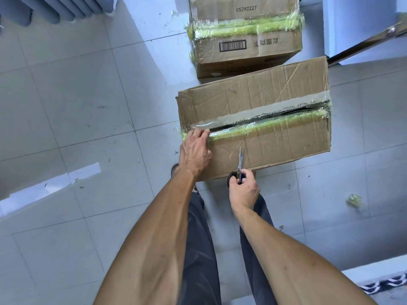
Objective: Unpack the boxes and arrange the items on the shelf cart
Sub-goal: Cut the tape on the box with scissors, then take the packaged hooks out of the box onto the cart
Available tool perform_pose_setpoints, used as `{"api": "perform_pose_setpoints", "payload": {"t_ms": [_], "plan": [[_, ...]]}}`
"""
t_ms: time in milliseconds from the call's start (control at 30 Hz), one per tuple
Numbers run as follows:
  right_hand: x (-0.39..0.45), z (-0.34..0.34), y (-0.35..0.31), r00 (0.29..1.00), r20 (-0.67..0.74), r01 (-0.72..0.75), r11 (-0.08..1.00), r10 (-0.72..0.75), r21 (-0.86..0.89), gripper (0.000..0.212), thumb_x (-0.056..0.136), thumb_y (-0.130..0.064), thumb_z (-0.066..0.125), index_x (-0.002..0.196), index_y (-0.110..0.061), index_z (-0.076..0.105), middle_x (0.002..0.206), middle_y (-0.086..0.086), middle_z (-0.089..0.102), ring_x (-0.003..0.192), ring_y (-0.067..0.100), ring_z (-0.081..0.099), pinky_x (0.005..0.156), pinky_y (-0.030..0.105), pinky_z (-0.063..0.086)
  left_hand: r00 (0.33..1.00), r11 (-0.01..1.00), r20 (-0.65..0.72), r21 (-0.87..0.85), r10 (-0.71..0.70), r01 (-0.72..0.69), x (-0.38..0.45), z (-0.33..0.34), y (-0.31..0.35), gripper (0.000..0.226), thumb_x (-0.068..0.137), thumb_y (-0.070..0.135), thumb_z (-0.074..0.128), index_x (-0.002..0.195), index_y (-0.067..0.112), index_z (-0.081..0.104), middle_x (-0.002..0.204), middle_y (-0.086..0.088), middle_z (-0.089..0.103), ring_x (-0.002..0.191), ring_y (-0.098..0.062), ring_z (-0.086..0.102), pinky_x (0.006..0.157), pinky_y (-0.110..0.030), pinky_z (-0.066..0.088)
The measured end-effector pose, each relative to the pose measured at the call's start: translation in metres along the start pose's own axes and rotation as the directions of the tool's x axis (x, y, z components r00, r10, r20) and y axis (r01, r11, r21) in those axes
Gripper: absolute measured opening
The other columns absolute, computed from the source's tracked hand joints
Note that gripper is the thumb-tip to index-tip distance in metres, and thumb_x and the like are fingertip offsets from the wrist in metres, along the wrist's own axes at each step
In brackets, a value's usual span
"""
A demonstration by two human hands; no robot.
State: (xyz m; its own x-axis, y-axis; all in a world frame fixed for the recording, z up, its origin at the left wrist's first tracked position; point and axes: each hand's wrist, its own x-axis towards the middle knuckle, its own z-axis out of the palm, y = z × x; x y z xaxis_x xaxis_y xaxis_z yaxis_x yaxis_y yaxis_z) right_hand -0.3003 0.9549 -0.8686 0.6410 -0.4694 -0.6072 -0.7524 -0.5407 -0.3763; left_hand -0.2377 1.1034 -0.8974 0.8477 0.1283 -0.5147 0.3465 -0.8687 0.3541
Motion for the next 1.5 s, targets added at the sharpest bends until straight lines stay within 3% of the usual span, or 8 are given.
{"api": "perform_pose_setpoints", "payload": {"t_ms": [300, 433, 567, 733, 900, 1000, 1133, 1500], "plan": [[-0.025, -0.013, -0.008, 0.987, 0.011, -0.163, 0.983, 0.162, 0.080, 0.027, 0.085, -0.010, 0.066, 0.111, -0.010, 0.063, 0.094, 0.012, 0.067, 0.097, 0.033, 0.060, 0.086, 0.038, 0.050, 0.918, 0.996, 0.397, 0.075, 0.023, -0.057, 0.034, -0.053, 0.029, 0.030, 0.089, 0.041, 0.053, 0.102, 0.022, 0.073, 0.095, -0.008, 0.067, 0.084, -0.025, 0.062, 0.072, -0.036, 0.054], [-0.043, -0.019, -0.023, 0.950, -0.051, -0.295, 0.936, 0.310, 0.193, 0.028, 0.086, -0.011, 0.067, 0.114, -0.011, 0.064, 0.103, 0.012, 0.070, 0.098, 0.031, 0.063, 0.084, 0.028, 0.048, 0.879, 0.990, 0.472, 0.069, 0.076, -0.122, 0.019, -0.072, 0.041, 0.034, 0.078, 0.045, 0.056, 0.067, 0.014, 0.066, 0.061, -0.003, 0.054, 0.061, -0.024, 0.053, 0.046, -0.025, 0.035], [-0.034, -0.037, -0.036, 0.753, -0.310, -0.439, 0.794, 0.580, 0.420, 0.037, 0.087, -0.009, 0.063, 0.123, -0.007, 0.059, 0.119, 0.020, 0.062, 0.110, 0.038, 0.057, 0.089, 0.039, 0.044, 0.838, 0.999, 0.545, -0.014, -0.035, 0.051, 0.002, -0.069, 0.053, 0.049, 0.072, 0.060, 0.047, 0.057, 0.014, 0.047, 0.052, 0.001, 0.044, 0.050, -0.020, 0.041, 0.045, -0.024, 0.029], [0.041, -0.097, -0.031, 0.549, -0.394, -0.521, 0.671, 0.737, 0.528, 0.047, 0.093, -0.016, 0.052, 0.138, -0.007, 0.045, 0.137, 0.022, 0.046, 0.124, 0.034, 0.047, 0.099, 0.041, 0.032, 0.567, 0.940, 0.799, -0.007, -0.201, 0.342, -0.025, -0.029, 0.052, 0.040, 0.092, 0.045, 0.045, 0.080, 0.012, 0.064, 0.071, -0.003, 0.067, 0.049, -0.013, 0.056, 0.042, -0.018, 0.039], [0.102, -0.159, -0.044, 0.585, -0.568, -0.413, 0.815, 0.579, 0.406, 0.048, 0.091, -0.014, 0.051, 0.138, -0.018, 0.045, 0.136, 0.011, 0.048, 0.122, 0.032, 0.048, 0.098, 0.044, 0.037, 0.708, 0.985, 0.691, 0.169, -0.147, 0.039, -0.054, 0.007, 0.057, 0.034, 0.096, 0.043, 0.039, 0.112, 0.016, 0.052, 0.119, -0.013, 0.062, 0.108, -0.033, 0.058, 0.089, -0.037, 0.045], [0.095, -0.156, -0.061, 0.737, -0.655, -0.149, 0.985, 0.166, 0.082, 0.052, 0.083, -0.009, 0.060, 0.135, -0.014, 0.053, 0.129, 0.011, 0.053, 0.123, 0.032, 0.048, 0.096, 0.042, 0.033, 0.739, 0.981, 0.660, 0.195, -0.135, 0.004, -0.038, 0.006, 0.058, 0.034, 0.096, 0.044, 0.042, 0.111, 0.016, 0.055, 0.118, -0.011, 0.063, 0.104, -0.031, 0.058, 0.086, -0.036, 0.046], [0.063, -0.113, -0.083, 0.841, -0.405, 0.248, 0.922, -0.358, -0.298, 0.051, 0.078, -0.013, 0.067, 0.129, -0.017, 0.059, 0.118, 0.007, 0.057, 0.112, 0.028, 0.052, 0.101, 0.042, 0.037, 0.756, 0.956, 0.644, 0.278, -0.114, -0.092, -0.033, 0.005, 0.056, 0.028, 0.093, 0.043, 0.045, 0.104, 0.021, 0.058, 0.105, -0.006, 0.067, 0.094, -0.028, 0.061, 0.073, -0.029, 0.040], [0.040, -0.062, -0.069, 0.994, 0.105, 0.075, 0.915, -0.036, -0.396, 0.032, 0.087, -0.018, 0.056, 0.119, -0.019, 0.056, 0.110, 0.008, 0.067, 0.105, 0.030, 0.060, 0.090, 0.038, 0.044, 0.896, 0.948, 0.443, 0.290, -0.013, -0.129, -0.071, 0.016, 0.053, 0.024, 0.092, 0.029, 0.041, 0.101, 0.014, 0.058, 0.105, -0.013, 0.065, 0.096, -0.035, 0.062, 0.073, -0.037, 0.046]]}}
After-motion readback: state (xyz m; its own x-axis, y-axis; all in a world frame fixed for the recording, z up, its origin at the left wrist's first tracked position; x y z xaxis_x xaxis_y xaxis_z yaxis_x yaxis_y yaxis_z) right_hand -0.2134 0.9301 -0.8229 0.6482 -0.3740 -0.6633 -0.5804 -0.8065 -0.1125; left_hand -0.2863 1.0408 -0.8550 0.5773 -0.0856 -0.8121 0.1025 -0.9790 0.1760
